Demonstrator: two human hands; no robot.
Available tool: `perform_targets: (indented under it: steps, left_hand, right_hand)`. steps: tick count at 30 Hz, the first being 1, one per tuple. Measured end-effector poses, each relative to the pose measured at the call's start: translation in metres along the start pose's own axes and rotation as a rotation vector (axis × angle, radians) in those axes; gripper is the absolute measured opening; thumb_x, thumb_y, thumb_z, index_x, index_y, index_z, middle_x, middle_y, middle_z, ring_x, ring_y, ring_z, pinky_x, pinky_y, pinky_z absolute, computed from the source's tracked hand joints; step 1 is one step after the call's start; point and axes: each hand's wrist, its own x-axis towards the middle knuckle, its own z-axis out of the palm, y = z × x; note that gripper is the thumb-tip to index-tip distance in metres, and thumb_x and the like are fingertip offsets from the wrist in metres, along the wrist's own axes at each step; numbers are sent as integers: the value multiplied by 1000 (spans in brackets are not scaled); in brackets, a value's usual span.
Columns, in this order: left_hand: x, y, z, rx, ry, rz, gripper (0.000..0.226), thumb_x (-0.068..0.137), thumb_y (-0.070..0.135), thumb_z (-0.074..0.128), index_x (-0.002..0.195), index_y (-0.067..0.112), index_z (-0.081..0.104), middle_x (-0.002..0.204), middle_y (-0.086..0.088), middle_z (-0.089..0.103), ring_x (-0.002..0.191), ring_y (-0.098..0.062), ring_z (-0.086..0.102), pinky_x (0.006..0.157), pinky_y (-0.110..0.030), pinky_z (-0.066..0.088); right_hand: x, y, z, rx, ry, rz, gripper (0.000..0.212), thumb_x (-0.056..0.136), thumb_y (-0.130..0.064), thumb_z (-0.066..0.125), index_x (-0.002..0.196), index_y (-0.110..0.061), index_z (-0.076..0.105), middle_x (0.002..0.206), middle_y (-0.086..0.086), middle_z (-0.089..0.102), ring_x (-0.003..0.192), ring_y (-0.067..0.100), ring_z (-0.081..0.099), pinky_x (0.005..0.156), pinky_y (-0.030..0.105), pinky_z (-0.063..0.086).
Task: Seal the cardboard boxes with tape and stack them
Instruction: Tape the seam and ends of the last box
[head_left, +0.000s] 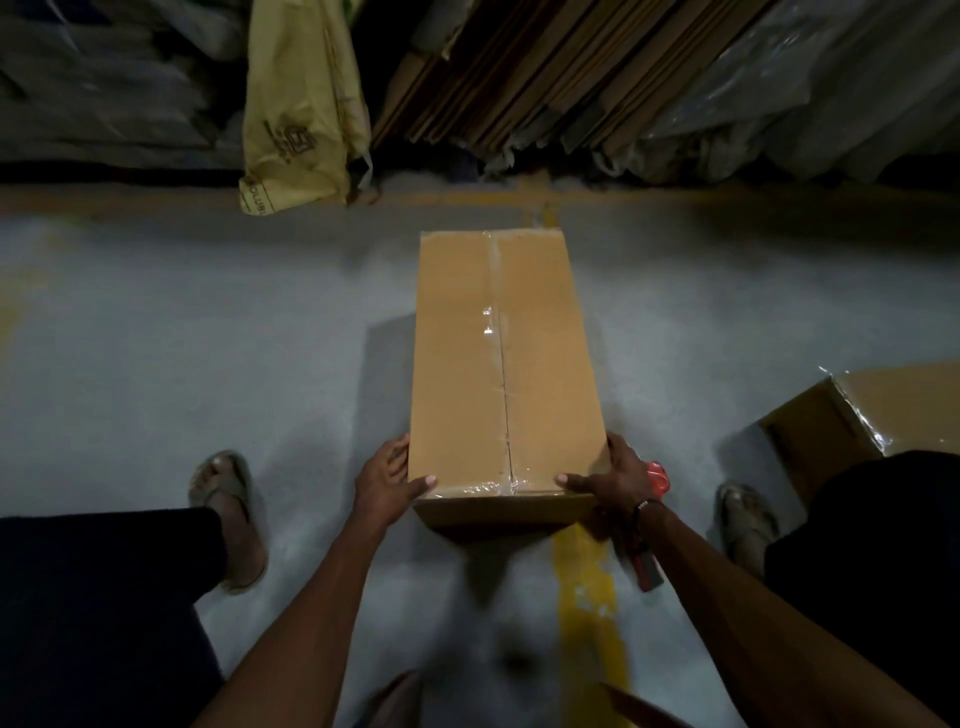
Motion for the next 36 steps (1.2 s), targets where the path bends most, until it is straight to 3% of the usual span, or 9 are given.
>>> perform_targets:
  steps: [5,11,15,16,19,22,27,32,36]
  left_hand:
    - [1,3,-9,-55,-88,-25,82,79,-18,76,151,2,43,148,-13,54,135,-26,55,112,-42,45]
    - [1,5,-12,1,-131,-17,80,84,-21,69,155,0,36,150,-12,49,132,-21,52,111,-39,44]
    - [15,3,-6,87,-108,-20,78,82,-11,77,152,8,46,147,-3,55,129,-20,57,108,-40,49]
    - [22,7,-3,84,-100,-9,75,83,-5,80,150,11,50,144,-3,59,127,-21,60,106,-39,50]
    - [49,35,8,70,-69,50,62,87,25,82,144,20,57,129,3,69,119,-19,65,103,-39,52]
    - [88,65,13,209,-35,120,69,80,63,71,140,29,61,133,5,68,123,-19,63,108,-43,49]
    - [163,105,26,310,16,118,75,93,65,62,153,22,46,150,-3,54,140,-29,50,113,-44,43]
    - [190,88,42,229,139,138,70,93,68,59,149,28,49,142,-1,63,129,-28,59,111,-45,46]
    - [177,80,42,182,165,165,62,94,66,59,147,33,52,137,4,66,125,-23,62,109,-40,47]
  right_hand:
    - [2,-2,-7,-31,-70,-6,99,65,-27,96,147,-13,43,140,10,58,123,27,54,95,34,47]
    - [11,-9,-9,-103,-137,68,103,62,-24,98,146,-12,39,137,9,56,125,29,51,100,38,47]
    - [35,-19,-12,-97,-198,140,101,62,-18,97,142,-14,37,128,7,55,114,27,53,76,30,52]
    - [43,-23,-11,-41,-208,130,104,61,-22,97,145,-15,36,131,8,56,116,27,54,78,33,54]
    - [81,-27,-9,124,-187,85,123,46,-63,94,148,-22,40,138,4,59,120,27,59,102,53,51]
    - [116,-40,-7,153,-145,39,120,51,-83,79,149,-28,40,140,-1,58,121,25,58,106,56,47]
    - [159,-77,-3,112,-72,-46,85,91,-72,53,157,-24,29,154,5,47,133,31,51,112,54,41]
    - [170,-72,15,5,129,-111,72,100,-61,47,158,-23,29,153,7,49,134,35,51,111,50,41]
    - [162,-65,14,41,150,-188,66,100,-57,50,157,-26,35,152,3,51,135,30,51,113,52,41]
